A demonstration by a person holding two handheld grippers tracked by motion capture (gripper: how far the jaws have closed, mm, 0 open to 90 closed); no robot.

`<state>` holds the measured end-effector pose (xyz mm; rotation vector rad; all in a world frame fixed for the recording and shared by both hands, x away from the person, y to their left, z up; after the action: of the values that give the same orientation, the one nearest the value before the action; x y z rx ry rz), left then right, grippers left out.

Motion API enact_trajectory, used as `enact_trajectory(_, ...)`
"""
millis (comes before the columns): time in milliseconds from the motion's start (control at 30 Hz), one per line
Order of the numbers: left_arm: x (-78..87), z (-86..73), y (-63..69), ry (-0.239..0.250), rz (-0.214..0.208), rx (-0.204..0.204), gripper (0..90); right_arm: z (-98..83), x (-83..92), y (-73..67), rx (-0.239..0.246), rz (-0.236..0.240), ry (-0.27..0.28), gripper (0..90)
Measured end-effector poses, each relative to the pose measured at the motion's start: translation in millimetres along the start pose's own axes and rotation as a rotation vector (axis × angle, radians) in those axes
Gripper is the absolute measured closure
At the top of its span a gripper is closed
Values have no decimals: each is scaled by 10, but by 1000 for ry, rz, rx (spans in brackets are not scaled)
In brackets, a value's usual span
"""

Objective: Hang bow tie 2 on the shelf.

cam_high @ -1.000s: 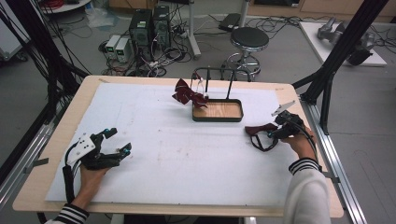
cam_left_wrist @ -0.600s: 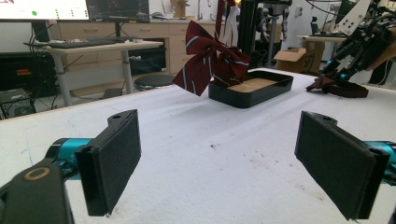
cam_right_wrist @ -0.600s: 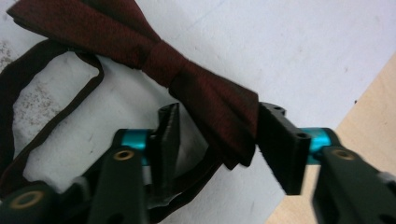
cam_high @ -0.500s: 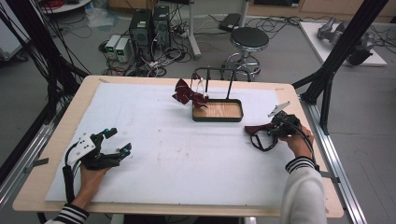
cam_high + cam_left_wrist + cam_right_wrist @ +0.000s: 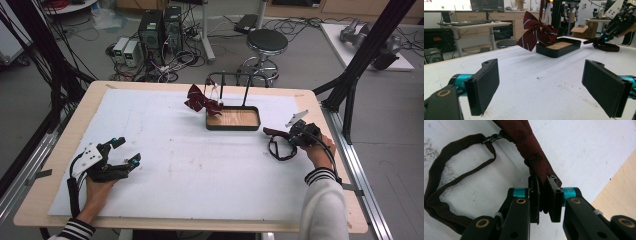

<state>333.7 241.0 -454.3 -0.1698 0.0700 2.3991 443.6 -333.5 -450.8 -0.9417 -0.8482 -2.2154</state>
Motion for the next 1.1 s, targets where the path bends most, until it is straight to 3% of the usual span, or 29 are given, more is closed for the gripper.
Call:
enact_trajectory(467, 1, -1, 1, -2, 2, -4, 149, -32, 61, 5, -31, -6, 44, 838)
enact_trajectory(1100, -2, 0, 7, 0, 4, -8, 149, 131, 269, -70, -116, 6, 246, 835)
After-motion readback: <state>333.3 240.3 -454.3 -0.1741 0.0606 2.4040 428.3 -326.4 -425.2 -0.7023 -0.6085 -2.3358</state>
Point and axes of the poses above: each handheld gripper's, and its own axes: x roughly backward along the jaws, z roughly out of its top, y roughly to its right, the point moved 5 cm from there along -x, roughly forward along the jaws, and after that the axes turned 10 degrees about y, right-handed, at the moved point
